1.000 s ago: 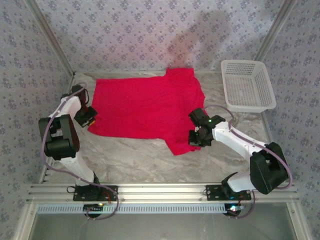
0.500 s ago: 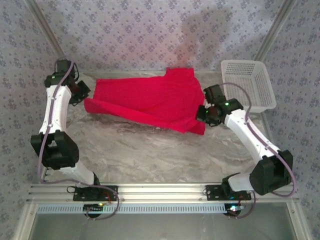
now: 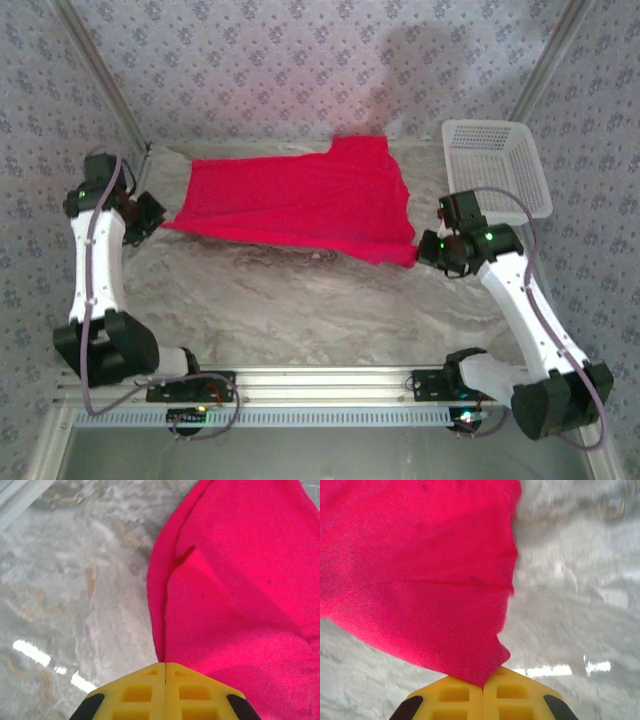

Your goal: Fold the inside-out t-shirt

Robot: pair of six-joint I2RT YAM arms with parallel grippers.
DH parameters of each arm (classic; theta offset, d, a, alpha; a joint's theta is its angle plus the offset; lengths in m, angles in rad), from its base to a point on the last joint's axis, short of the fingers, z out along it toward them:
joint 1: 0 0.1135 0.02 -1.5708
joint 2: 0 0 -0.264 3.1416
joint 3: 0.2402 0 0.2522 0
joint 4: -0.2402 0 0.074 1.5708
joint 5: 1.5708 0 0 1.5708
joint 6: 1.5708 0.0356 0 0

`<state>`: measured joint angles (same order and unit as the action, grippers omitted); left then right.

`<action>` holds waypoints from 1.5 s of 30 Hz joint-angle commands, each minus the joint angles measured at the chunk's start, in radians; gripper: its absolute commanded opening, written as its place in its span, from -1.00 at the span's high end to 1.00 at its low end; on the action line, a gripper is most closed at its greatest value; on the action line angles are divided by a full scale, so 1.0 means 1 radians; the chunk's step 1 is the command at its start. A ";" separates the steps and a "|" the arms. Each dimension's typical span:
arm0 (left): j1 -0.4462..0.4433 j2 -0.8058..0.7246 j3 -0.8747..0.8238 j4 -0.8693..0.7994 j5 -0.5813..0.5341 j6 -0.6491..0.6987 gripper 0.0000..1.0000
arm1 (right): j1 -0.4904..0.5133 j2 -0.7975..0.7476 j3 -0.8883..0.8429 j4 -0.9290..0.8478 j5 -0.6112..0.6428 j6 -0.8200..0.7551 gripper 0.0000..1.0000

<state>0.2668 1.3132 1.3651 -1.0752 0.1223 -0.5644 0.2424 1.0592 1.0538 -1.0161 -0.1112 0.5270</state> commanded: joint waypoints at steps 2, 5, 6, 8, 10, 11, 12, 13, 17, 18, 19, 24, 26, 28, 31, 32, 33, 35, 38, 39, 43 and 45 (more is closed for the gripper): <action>0.012 -0.181 -0.138 -0.063 0.021 -0.003 1.00 | 0.001 -0.111 -0.076 -0.136 -0.105 0.039 1.00; 0.015 -0.257 -0.209 -0.075 0.046 -0.024 1.00 | 0.010 -0.125 -0.105 -0.143 -0.177 0.058 1.00; 0.013 -0.273 -0.226 -0.083 0.049 -0.028 1.00 | 0.017 -0.122 -0.111 -0.141 -0.198 0.061 1.00; 0.013 -0.294 -0.253 -0.090 0.044 -0.027 1.00 | 0.029 -0.111 -0.112 -0.132 -0.212 0.064 1.00; 0.014 -0.306 -0.293 -0.077 0.037 -0.036 1.00 | 0.032 -0.092 -0.099 -0.120 -0.206 0.062 1.00; 0.014 -0.307 -0.315 -0.060 0.042 -0.042 1.00 | 0.033 -0.083 -0.093 -0.110 -0.200 0.059 1.00; 0.012 -0.304 -0.336 -0.042 0.049 -0.047 1.00 | 0.033 -0.072 -0.085 -0.098 -0.194 0.062 1.00; 0.013 -0.296 -0.357 -0.021 0.055 -0.053 1.00 | 0.033 -0.059 -0.077 -0.091 -0.189 0.060 1.00; 0.012 -0.217 -0.390 0.048 0.066 -0.059 1.00 | 0.019 0.020 -0.014 -0.040 -0.132 0.027 1.00; 0.014 -0.195 -0.383 0.061 0.060 -0.057 1.00 | 0.016 0.038 -0.005 -0.014 -0.124 0.027 1.00; 0.013 -0.171 -0.378 0.083 0.047 -0.059 1.00 | 0.011 0.057 0.006 0.027 -0.115 0.030 1.00; 0.013 -0.011 -0.341 0.180 -0.016 -0.067 1.00 | -0.004 0.206 0.091 0.151 -0.092 0.036 1.00; 0.013 0.067 -0.307 0.192 -0.029 -0.059 1.00 | -0.009 0.276 0.130 0.173 -0.080 0.021 1.00; 0.013 0.130 -0.270 0.192 -0.051 -0.050 1.00 | -0.015 0.343 0.191 0.183 -0.073 0.004 1.00; 0.015 0.197 -0.220 0.195 -0.076 -0.045 1.00 | -0.024 0.445 0.266 0.183 -0.059 -0.027 1.00; 0.014 0.217 -0.204 0.196 -0.080 -0.045 1.00 | -0.027 0.475 0.290 0.186 -0.057 -0.031 1.00; 0.015 0.232 -0.190 0.196 -0.081 -0.045 1.00 | -0.031 0.501 0.312 0.186 -0.055 -0.033 1.00; 0.015 0.271 -0.163 0.195 -0.089 -0.041 1.00 | -0.032 0.552 0.356 0.194 -0.048 -0.038 1.00; 0.013 0.322 -0.133 0.198 -0.095 -0.034 1.00 | -0.035 0.632 0.423 0.190 -0.048 -0.040 1.00; 0.014 0.337 -0.125 0.196 -0.096 -0.031 1.00 | -0.034 0.658 0.441 0.186 -0.047 -0.044 1.00; 0.015 0.394 -0.096 0.191 -0.121 -0.019 1.00 | -0.035 0.768 0.525 0.172 -0.048 -0.056 1.00; 0.014 0.415 -0.083 0.184 -0.137 -0.015 1.00 | -0.035 0.818 0.571 0.159 -0.050 -0.061 1.00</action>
<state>0.2749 1.7088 1.2461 -0.8783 0.0326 -0.6041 0.2142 1.8297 1.5627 -0.8288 -0.1715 0.4938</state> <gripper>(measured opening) 0.041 0.066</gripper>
